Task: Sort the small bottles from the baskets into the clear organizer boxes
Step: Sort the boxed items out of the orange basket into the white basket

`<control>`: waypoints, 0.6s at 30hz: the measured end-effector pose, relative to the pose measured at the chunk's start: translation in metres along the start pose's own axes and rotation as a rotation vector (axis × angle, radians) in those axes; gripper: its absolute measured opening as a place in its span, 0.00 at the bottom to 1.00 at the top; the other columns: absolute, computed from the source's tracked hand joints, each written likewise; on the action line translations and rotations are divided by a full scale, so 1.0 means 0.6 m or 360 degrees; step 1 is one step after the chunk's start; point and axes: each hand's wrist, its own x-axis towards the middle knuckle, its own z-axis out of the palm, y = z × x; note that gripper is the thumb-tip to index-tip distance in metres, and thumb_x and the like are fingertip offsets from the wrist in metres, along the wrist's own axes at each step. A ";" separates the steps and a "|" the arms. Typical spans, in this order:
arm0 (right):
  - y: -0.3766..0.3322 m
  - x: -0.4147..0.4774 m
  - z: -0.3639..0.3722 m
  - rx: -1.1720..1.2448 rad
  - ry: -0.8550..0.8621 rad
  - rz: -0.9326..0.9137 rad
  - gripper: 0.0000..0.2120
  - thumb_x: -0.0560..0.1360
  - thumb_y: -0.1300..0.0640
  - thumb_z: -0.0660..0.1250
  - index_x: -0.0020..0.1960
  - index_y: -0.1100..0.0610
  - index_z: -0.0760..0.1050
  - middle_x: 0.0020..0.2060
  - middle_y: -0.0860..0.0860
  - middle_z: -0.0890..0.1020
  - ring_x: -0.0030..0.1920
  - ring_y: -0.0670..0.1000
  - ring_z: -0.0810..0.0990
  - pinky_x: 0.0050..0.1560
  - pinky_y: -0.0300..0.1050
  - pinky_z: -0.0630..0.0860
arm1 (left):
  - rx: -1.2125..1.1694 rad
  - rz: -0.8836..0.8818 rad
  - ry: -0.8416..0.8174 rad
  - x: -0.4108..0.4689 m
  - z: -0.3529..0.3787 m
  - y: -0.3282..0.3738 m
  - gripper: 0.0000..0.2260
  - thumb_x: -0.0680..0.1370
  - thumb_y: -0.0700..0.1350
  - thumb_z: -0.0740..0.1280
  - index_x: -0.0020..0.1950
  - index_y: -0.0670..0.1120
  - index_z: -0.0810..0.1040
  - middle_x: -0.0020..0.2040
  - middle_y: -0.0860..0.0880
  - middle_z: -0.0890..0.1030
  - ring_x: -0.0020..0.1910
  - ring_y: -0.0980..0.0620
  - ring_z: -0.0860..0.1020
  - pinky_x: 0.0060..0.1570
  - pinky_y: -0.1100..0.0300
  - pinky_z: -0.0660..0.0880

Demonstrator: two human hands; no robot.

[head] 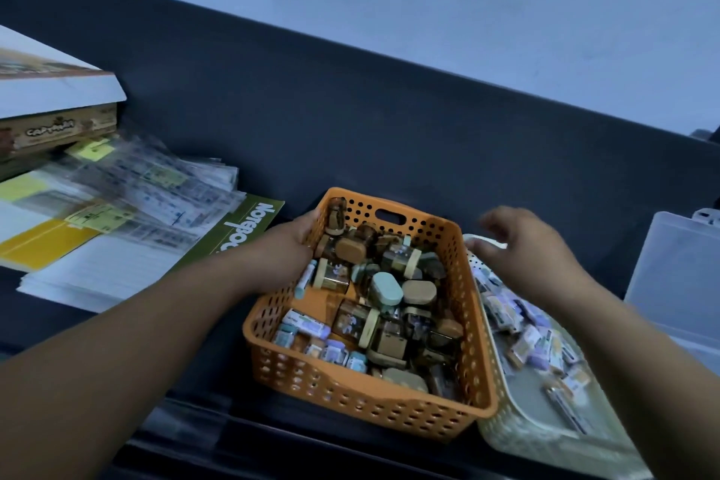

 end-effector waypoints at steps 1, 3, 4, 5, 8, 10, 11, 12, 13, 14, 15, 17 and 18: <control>-0.035 -0.006 0.002 0.0154 -0.0072 -0.0124 0.11 0.75 0.50 0.70 0.55 0.51 0.77 0.51 0.49 0.79 0.50 0.51 0.79 0.49 0.45 0.74 | -0.0007 -0.0008 0.0000 -0.001 -0.001 -0.001 0.30 0.80 0.39 0.55 0.77 0.61 0.50 0.66 0.55 0.71 0.49 0.61 0.74 0.44 0.64 0.72; -0.107 -0.024 0.016 0.0420 -0.0478 -0.0357 0.10 0.75 0.50 0.70 0.55 0.49 0.77 0.49 0.47 0.80 0.46 0.49 0.81 0.48 0.44 0.78 | -0.0023 0.0006 -0.0012 0.001 -0.001 -0.002 0.30 0.80 0.38 0.56 0.77 0.61 0.52 0.64 0.55 0.74 0.50 0.59 0.77 0.47 0.61 0.75; -0.139 -0.031 0.028 0.0401 -0.0705 -0.0497 0.11 0.75 0.50 0.70 0.57 0.48 0.77 0.49 0.46 0.80 0.46 0.48 0.81 0.49 0.44 0.79 | -0.0018 0.0030 0.0005 0.003 -0.001 -0.004 0.30 0.79 0.38 0.56 0.77 0.61 0.54 0.62 0.54 0.75 0.52 0.57 0.78 0.49 0.59 0.75; -0.165 -0.035 0.045 0.0310 -0.0879 -0.0643 0.12 0.75 0.50 0.70 0.58 0.48 0.77 0.50 0.45 0.80 0.47 0.46 0.80 0.51 0.44 0.78 | -0.0008 0.0040 0.0018 0.003 0.000 -0.004 0.29 0.79 0.37 0.56 0.76 0.60 0.56 0.62 0.54 0.75 0.54 0.56 0.77 0.52 0.59 0.74; -0.219 -0.038 0.100 -0.0014 -0.1130 -0.0974 0.15 0.75 0.54 0.70 0.61 0.51 0.78 0.53 0.48 0.81 0.51 0.49 0.79 0.53 0.47 0.77 | 0.0039 0.0075 0.0029 0.005 0.000 -0.010 0.31 0.76 0.37 0.56 0.77 0.58 0.56 0.69 0.55 0.70 0.65 0.54 0.70 0.66 0.55 0.68; -0.232 -0.037 0.129 -0.0134 -0.1230 -0.1077 0.18 0.74 0.57 0.68 0.64 0.49 0.77 0.56 0.49 0.81 0.54 0.51 0.78 0.55 0.49 0.77 | 0.0027 0.0062 0.0029 0.007 0.002 -0.013 0.32 0.76 0.36 0.56 0.78 0.57 0.54 0.72 0.56 0.66 0.69 0.54 0.67 0.69 0.55 0.64; -0.234 -0.037 0.140 -0.0163 -0.1276 -0.1099 0.20 0.74 0.58 0.67 0.65 0.47 0.76 0.58 0.49 0.80 0.56 0.51 0.77 0.58 0.49 0.76 | 0.0013 0.0052 0.0038 0.006 0.002 -0.013 0.32 0.77 0.35 0.55 0.77 0.57 0.54 0.71 0.57 0.66 0.68 0.56 0.66 0.68 0.58 0.63; -0.232 -0.037 0.148 -0.0160 -0.1300 -0.1113 0.21 0.74 0.59 0.68 0.66 0.46 0.75 0.61 0.48 0.79 0.59 0.52 0.76 0.60 0.49 0.75 | -0.0005 0.0063 0.0043 0.005 0.002 -0.012 0.31 0.78 0.34 0.54 0.77 0.57 0.55 0.68 0.59 0.67 0.66 0.57 0.67 0.64 0.61 0.63; -0.229 -0.038 0.154 -0.0133 -0.1302 -0.1114 0.21 0.74 0.59 0.68 0.66 0.46 0.75 0.62 0.48 0.78 0.61 0.52 0.76 0.62 0.49 0.74 | -0.0010 0.0087 0.0038 0.005 0.003 -0.009 0.31 0.78 0.33 0.54 0.77 0.58 0.56 0.66 0.60 0.68 0.64 0.58 0.67 0.62 0.63 0.63; -0.227 -0.037 0.158 -0.0103 -0.1296 -0.1107 0.21 0.74 0.59 0.69 0.65 0.46 0.75 0.63 0.48 0.78 0.62 0.51 0.75 0.63 0.49 0.73 | -0.0021 0.0114 0.0045 0.005 0.004 -0.008 0.31 0.79 0.33 0.53 0.77 0.58 0.55 0.65 0.61 0.67 0.64 0.59 0.67 0.60 0.64 0.63; -0.224 -0.038 0.162 -0.0078 -0.1298 -0.1095 0.21 0.74 0.60 0.69 0.64 0.47 0.75 0.63 0.48 0.78 0.62 0.51 0.75 0.63 0.49 0.73 | -0.0035 0.0122 0.0048 0.004 0.005 -0.007 0.30 0.79 0.33 0.54 0.77 0.58 0.55 0.64 0.62 0.67 0.63 0.60 0.66 0.59 0.65 0.62; -0.220 -0.038 0.166 -0.0046 -0.1327 -0.1068 0.17 0.74 0.60 0.68 0.61 0.48 0.76 0.60 0.49 0.78 0.60 0.52 0.75 0.61 0.51 0.74 | -0.0076 0.0145 0.0058 0.007 0.005 -0.010 0.30 0.80 0.33 0.54 0.77 0.57 0.55 0.61 0.61 0.67 0.61 0.62 0.64 0.57 0.67 0.61; -0.219 -0.037 0.168 -0.0032 -0.1342 -0.1054 0.15 0.74 0.59 0.68 0.59 0.48 0.76 0.59 0.50 0.78 0.58 0.53 0.76 0.60 0.52 0.75 | -0.0088 0.0151 0.0066 0.008 0.005 -0.011 0.30 0.80 0.33 0.54 0.77 0.56 0.55 0.62 0.60 0.67 0.60 0.63 0.64 0.56 0.68 0.60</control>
